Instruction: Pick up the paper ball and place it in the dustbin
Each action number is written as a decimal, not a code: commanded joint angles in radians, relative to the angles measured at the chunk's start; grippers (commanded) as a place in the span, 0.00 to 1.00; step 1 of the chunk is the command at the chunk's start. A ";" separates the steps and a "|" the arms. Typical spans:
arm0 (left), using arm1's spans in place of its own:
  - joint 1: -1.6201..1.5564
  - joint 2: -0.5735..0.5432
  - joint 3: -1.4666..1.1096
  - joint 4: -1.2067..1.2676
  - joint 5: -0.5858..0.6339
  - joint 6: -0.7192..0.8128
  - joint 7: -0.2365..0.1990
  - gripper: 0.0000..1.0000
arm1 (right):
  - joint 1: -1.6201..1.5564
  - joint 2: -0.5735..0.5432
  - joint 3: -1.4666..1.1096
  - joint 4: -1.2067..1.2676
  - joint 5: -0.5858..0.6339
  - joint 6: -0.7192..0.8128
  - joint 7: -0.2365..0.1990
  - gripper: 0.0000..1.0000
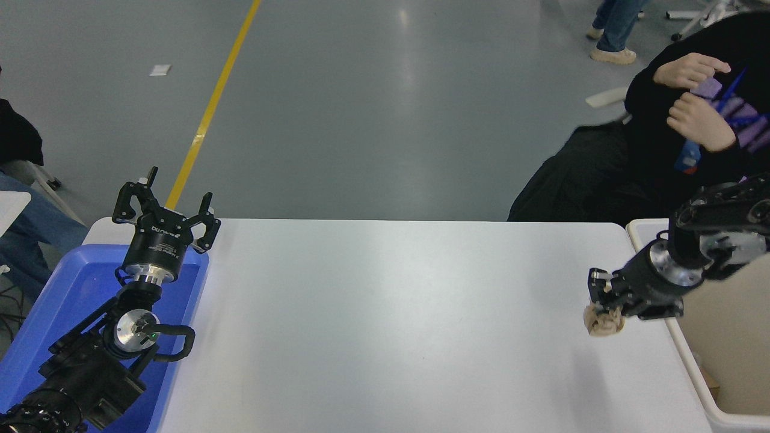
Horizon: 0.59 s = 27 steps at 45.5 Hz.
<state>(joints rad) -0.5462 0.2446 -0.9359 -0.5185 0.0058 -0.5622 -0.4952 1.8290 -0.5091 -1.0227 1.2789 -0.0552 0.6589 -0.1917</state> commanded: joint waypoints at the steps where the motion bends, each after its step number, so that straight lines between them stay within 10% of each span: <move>1: 0.000 0.001 0.000 0.000 0.000 0.001 0.000 0.98 | 0.289 -0.016 0.032 0.105 -0.009 0.127 0.001 0.00; 27: 0.000 0.001 0.000 0.000 0.000 0.001 0.001 0.98 | 0.572 -0.020 -0.053 0.125 0.026 0.127 0.000 0.00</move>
<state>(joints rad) -0.5461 0.2452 -0.9360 -0.5185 0.0062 -0.5613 -0.4948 2.3304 -0.5294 -1.0383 1.3951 -0.0342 0.7779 -0.1919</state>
